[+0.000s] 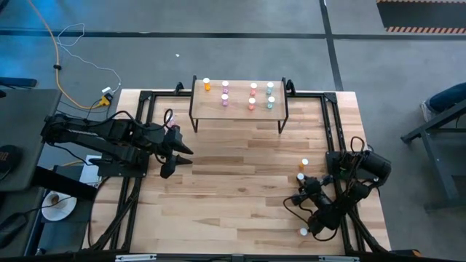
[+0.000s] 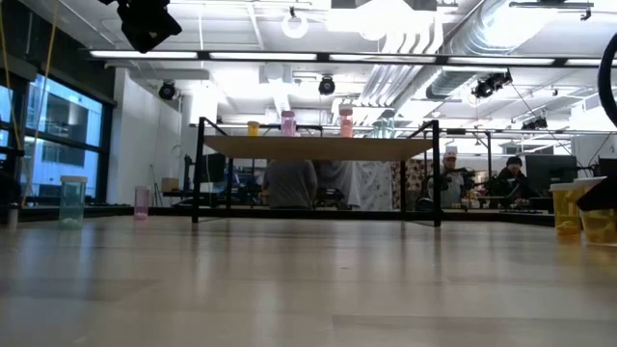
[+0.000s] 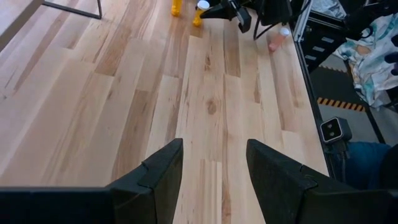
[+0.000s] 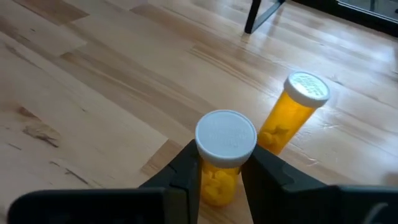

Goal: Pick and place medicine bottles onto shelf by color
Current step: Put the bottom orange pill bottle on the shelf aligned with the other orange pill bottle

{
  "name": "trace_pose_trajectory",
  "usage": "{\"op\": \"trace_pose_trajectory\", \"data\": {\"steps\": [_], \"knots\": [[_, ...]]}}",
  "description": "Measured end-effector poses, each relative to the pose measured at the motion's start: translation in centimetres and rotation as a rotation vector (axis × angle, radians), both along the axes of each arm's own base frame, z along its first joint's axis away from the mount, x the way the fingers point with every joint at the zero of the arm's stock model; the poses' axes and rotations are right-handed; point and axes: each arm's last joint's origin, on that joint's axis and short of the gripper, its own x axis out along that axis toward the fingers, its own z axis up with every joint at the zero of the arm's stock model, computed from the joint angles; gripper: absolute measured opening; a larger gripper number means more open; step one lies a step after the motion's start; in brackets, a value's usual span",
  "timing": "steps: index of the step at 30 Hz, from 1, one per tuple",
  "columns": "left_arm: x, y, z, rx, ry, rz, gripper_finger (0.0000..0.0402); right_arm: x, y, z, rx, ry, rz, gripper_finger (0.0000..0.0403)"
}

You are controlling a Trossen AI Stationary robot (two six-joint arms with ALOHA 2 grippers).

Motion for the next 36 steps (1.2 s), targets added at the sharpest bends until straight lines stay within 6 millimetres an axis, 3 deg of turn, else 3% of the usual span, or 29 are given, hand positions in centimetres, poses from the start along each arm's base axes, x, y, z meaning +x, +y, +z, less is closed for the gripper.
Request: {"op": "trace_pose_trajectory", "data": {"steps": [20, 31, 36], "knots": [[1.4, 0.0, -1.2, 0.027, 0.071, -0.022, 0.0169, 1.3, -0.7, 4.3, 0.044, -0.209, 0.120, 0.0082], [2.2, 0.0, -1.8, 0.019, 0.111, -0.020, 0.0221, 3.9, -0.7, 7.2, 0.015, -0.180, 0.177, 0.0082], [2.2, 0.3, -1.8, 0.105, 0.107, 0.057, 0.0232, 5.4, -0.4, 8.9, -0.002, -0.184, 0.187, 0.0082]]}}
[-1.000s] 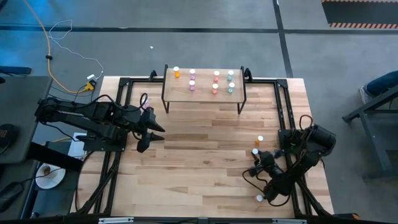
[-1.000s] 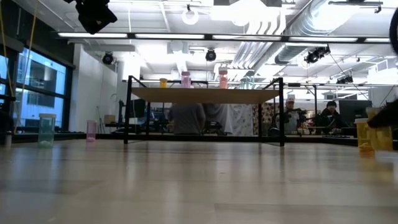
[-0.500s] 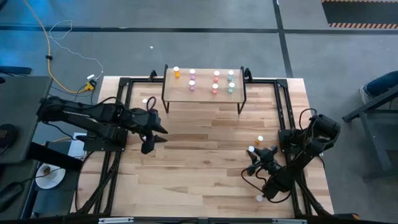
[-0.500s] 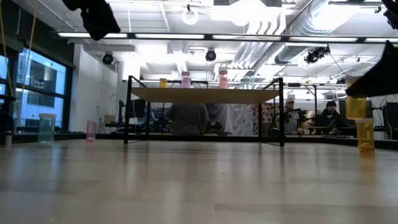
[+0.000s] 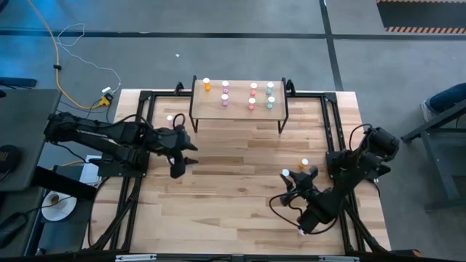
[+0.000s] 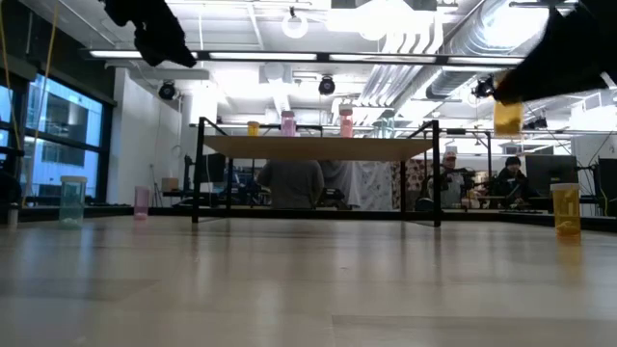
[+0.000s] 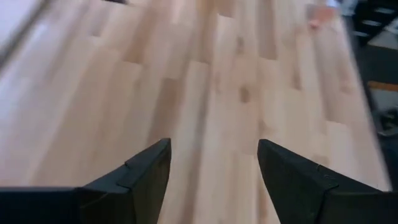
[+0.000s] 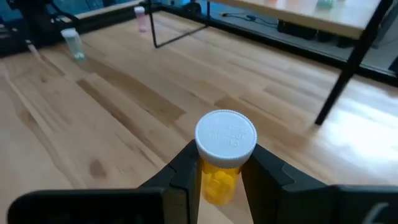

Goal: Pick and place medicine bottles onto shelf by color
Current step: Put the bottom orange pill bottle on the shelf aligned with the other orange pill bottle

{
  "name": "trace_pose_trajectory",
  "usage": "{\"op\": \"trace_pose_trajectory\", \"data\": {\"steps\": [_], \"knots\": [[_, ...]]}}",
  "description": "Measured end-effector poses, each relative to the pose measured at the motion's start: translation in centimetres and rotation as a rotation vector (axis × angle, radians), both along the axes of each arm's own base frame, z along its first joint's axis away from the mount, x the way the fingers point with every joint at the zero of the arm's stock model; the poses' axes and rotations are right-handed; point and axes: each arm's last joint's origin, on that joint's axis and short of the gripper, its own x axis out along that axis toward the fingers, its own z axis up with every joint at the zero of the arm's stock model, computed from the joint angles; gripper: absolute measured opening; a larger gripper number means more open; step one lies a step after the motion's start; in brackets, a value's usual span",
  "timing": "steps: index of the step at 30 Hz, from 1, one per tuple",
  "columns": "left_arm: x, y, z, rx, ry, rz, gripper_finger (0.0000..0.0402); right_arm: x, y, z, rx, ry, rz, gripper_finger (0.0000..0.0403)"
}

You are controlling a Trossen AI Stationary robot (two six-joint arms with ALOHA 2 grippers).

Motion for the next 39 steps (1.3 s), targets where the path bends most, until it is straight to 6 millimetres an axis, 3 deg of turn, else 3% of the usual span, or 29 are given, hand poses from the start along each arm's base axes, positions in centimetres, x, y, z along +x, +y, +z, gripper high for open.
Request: {"op": "trace_pose_trajectory", "data": {"steps": [7, 21, 32, 39], "knots": [[0.1, -0.5, -0.1, 0.154, -0.041, 0.144, 0.0228, 1.8, -0.4, 1.7, -0.026, -0.005, -0.024, 0.0082], [0.4, -2.8, -3.6, 0.307, -0.228, 0.300, 0.0228, 6.1, -1.7, 6.3, -0.113, 0.108, -0.019, 0.0082], [0.5, -3.9, -3.4, 0.364, -0.295, 0.246, 0.0227, 8.5, -3.0, 8.5, -0.131, 0.138, -0.020, 0.0082], [0.8, -4.1, -2.8, 0.394, -0.342, 0.199, 0.0227, 11.0, -4.0, 11.2, -0.119, 0.212, 0.081, 0.0082]]}}
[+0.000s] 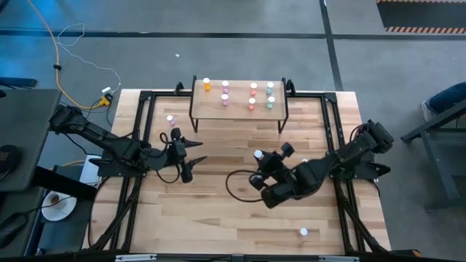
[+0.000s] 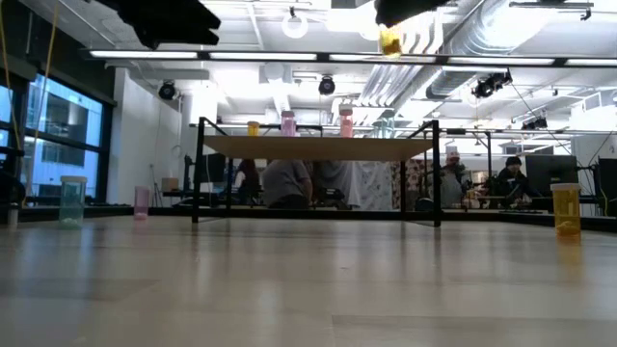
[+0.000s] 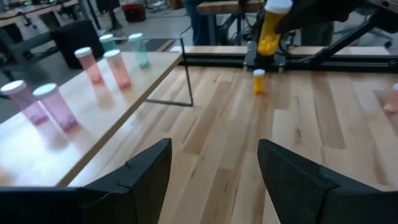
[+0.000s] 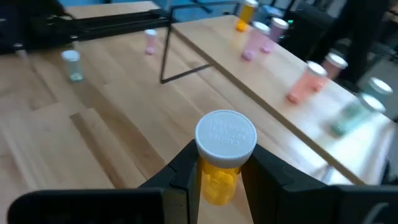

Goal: Pick and place medicine bottles onto shelf by color
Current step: Put the bottom orange pill bottle on the shelf aligned with the other orange pill bottle

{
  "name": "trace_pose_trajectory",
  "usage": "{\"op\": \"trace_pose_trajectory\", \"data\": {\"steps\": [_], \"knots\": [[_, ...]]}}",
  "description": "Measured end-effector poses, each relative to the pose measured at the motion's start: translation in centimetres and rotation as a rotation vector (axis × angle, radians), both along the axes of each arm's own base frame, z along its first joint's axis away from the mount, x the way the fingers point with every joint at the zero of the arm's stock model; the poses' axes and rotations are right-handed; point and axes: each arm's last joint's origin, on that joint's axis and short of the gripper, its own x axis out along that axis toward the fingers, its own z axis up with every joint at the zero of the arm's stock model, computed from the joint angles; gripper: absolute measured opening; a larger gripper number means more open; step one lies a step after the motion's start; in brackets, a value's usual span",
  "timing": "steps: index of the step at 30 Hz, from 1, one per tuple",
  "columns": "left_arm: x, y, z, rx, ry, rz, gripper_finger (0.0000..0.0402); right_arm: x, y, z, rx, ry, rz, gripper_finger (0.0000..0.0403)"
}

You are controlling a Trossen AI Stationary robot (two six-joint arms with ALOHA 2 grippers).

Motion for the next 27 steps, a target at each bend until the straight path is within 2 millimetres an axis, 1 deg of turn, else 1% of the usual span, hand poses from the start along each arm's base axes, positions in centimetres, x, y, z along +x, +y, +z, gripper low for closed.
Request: {"op": "trace_pose_trajectory", "data": {"steps": [5, 9, 14, 16, 19, 23, 27], "knots": [[0.1, -0.1, 0.2, -0.012, -0.013, -0.047, 0.0227, 1.6, -0.9, 2.1, 0.021, 0.041, 0.098, 0.0082], [0.2, -0.2, 0.2, -0.014, -0.020, -0.049, 0.0227, 2.7, -1.4, 3.9, 0.038, 0.051, 0.209, 0.0082], [0.3, -0.2, 0.7, -0.029, -0.079, -0.044, 0.0227, 4.2, -2.3, 6.0, 0.037, 0.022, 0.356, 0.0082], [0.5, -0.2, 0.7, -0.036, -0.131, -0.042, 0.0227, 4.7, -2.8, 6.6, 0.046, -0.001, 0.414, 0.0082], [0.7, -0.3, 0.1, -0.003, -0.186, -0.049, 0.0227, 5.5, -3.6, 7.3, 0.055, -0.042, 0.490, 0.0082], [0.7, -0.3, -0.4, 0.026, -0.236, -0.052, 0.0227, 6.1, -4.7, 7.7, 0.054, -0.062, 0.535, 0.0082], [0.9, -0.4, 0.0, 0.023, -0.288, -0.086, 0.0227, 6.5, -5.6, 7.9, 0.081, -0.083, 0.580, 0.0082]]}}
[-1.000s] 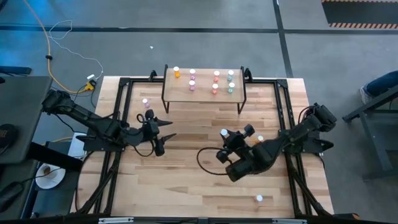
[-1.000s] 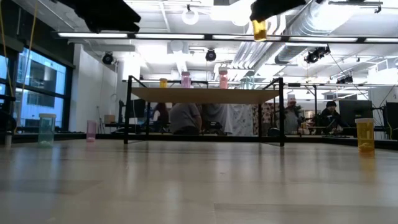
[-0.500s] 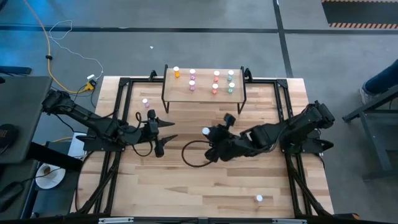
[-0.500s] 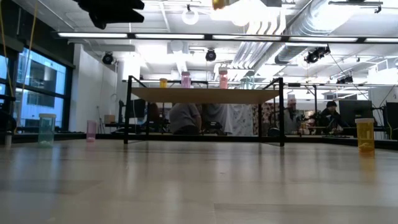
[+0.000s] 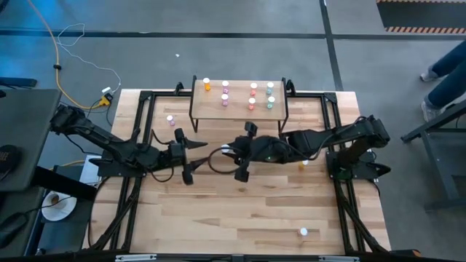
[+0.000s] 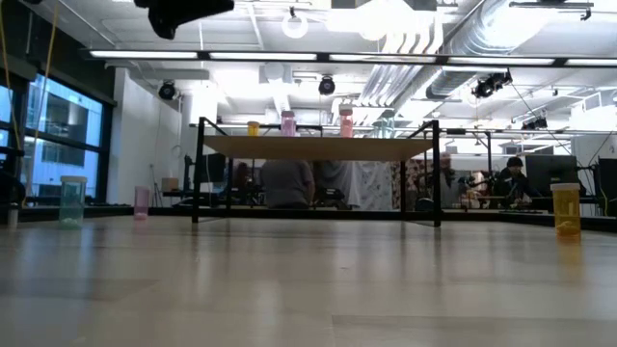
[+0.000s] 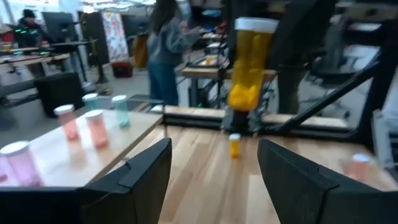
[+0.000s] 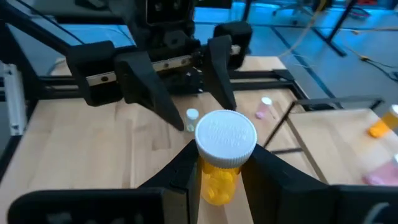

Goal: Pick and place medicine bottles onto shelf by color
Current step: Put the bottom orange pill bottle on the shelf aligned with the other orange pill bottle

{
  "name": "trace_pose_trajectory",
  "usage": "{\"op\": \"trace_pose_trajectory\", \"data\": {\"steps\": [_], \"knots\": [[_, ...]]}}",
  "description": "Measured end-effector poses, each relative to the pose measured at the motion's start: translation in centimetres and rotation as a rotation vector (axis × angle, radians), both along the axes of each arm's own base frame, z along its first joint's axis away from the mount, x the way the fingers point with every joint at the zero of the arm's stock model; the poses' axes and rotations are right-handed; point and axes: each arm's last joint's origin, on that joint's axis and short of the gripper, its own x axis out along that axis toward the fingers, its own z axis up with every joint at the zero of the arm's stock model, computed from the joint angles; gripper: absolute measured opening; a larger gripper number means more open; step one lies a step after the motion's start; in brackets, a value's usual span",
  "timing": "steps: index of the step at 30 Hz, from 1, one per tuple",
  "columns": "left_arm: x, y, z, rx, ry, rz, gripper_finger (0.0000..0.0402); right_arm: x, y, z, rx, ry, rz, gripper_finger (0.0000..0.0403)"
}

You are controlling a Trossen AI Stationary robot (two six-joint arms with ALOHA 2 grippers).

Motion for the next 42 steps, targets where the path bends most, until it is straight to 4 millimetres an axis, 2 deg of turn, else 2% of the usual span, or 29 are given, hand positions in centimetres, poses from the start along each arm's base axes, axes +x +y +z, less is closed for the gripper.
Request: {"op": "trace_pose_trajectory", "data": {"steps": [16, 27, 36, 42], "knots": [[0.9, 1.7, 0.4, -0.099, -0.082, -0.142, 0.0227, 0.6, -1.6, 0.3, 0.020, -0.025, 0.059, 0.0082], [1.0, 2.3, 0.8, -0.099, -0.125, -0.223, 0.0227, 0.9, -2.7, 0.4, 0.050, -0.040, 0.071, 0.0082], [2.2, 3.2, 0.1, -0.053, -0.122, -0.204, 0.0227, 0.9, -2.6, 0.4, 0.079, -0.041, 0.085, 0.0082], [2.9, 3.4, 0.6, -0.042, -0.147, -0.230, 0.0227, 0.9, -2.6, 0.3, 0.079, -0.040, 0.085, 0.0082]]}}
